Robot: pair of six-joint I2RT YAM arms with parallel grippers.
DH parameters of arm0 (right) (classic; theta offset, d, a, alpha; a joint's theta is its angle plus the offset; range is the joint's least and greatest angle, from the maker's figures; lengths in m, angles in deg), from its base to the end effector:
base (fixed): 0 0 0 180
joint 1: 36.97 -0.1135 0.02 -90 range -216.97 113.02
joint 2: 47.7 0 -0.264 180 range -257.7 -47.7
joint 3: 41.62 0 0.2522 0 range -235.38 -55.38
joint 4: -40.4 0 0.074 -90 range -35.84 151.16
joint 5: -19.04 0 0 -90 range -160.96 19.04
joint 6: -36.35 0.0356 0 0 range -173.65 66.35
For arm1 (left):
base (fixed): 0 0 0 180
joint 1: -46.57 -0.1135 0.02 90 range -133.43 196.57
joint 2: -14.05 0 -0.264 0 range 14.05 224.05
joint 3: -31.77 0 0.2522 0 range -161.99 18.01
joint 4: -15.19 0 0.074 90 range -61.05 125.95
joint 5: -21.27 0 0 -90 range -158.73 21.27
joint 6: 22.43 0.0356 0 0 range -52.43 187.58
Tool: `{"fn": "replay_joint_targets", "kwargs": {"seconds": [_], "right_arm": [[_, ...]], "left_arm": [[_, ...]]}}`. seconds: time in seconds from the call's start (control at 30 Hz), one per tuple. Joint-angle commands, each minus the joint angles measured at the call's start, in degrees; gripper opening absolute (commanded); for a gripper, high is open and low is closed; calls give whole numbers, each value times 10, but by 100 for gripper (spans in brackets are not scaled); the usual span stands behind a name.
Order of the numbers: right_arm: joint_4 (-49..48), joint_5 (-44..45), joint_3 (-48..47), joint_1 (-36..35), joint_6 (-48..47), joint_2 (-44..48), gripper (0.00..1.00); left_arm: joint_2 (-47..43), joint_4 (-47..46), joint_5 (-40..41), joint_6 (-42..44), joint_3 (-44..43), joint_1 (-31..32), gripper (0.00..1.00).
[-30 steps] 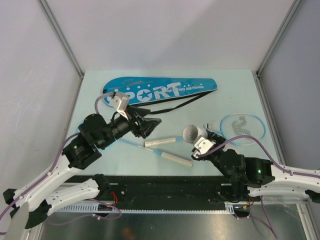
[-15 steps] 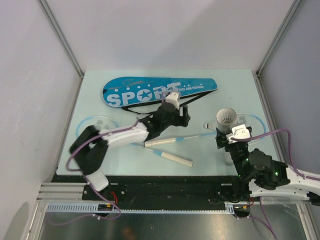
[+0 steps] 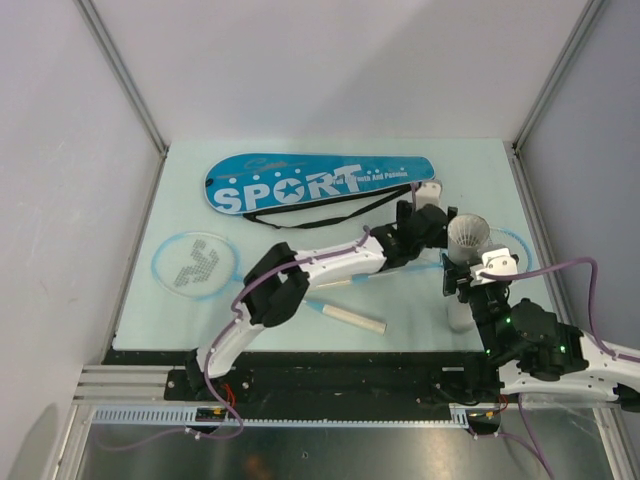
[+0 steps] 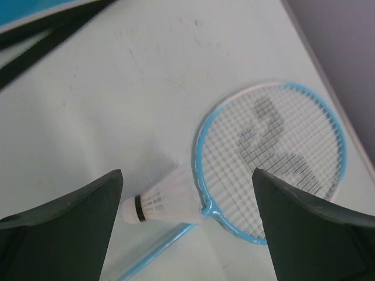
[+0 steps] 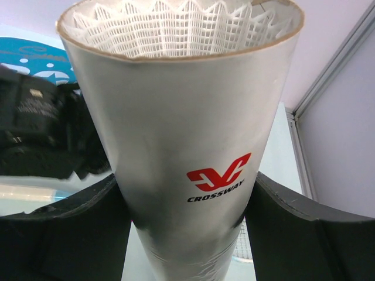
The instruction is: Pack up the badminton gear
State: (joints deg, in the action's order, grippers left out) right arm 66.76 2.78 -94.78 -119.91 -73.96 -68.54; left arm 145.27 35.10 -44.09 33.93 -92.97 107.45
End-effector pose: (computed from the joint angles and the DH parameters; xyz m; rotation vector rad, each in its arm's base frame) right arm 0.0425 0.0652 0.3510 -0.3167 1.5093 -0.0758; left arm 0.2757 -0.4644 0.2363 0.2101 2.0309 -0.6216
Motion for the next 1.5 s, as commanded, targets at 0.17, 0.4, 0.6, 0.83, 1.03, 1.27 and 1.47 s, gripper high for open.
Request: {"fn": "replay_joint_targets", "kwargs": {"seconds": [0.17, 0.4, 0.6, 0.83, 1.03, 1.27, 1.47], "right_arm": [[-6, 2, -28, -4, 19, 23, 24], [-6, -9, -28, -4, 25, 19, 24], [-5, -16, -29, -5, 29, 12, 24], [0, -25, -29, -5, 43, 2, 23], [7, -34, -28, -4, 54, -26, 23], [-6, -91, -28, -5, 26, -71, 24], [-35, -178, -25, -2, -25, -147, 25]], "left_arm": [[91, 42, 95, 46, -83, 36, 93], [143, 61, 179, 95, -135, 40, 75], [140, 64, 227, 117, -134, 40, 50], [33, 62, 233, 98, -10, 32, 18], [-132, 62, 200, 76, 145, 13, 1], [-445, 61, -38, 34, 379, -83, 3], [-671, 29, -443, 12, 493, -266, 11]]}}
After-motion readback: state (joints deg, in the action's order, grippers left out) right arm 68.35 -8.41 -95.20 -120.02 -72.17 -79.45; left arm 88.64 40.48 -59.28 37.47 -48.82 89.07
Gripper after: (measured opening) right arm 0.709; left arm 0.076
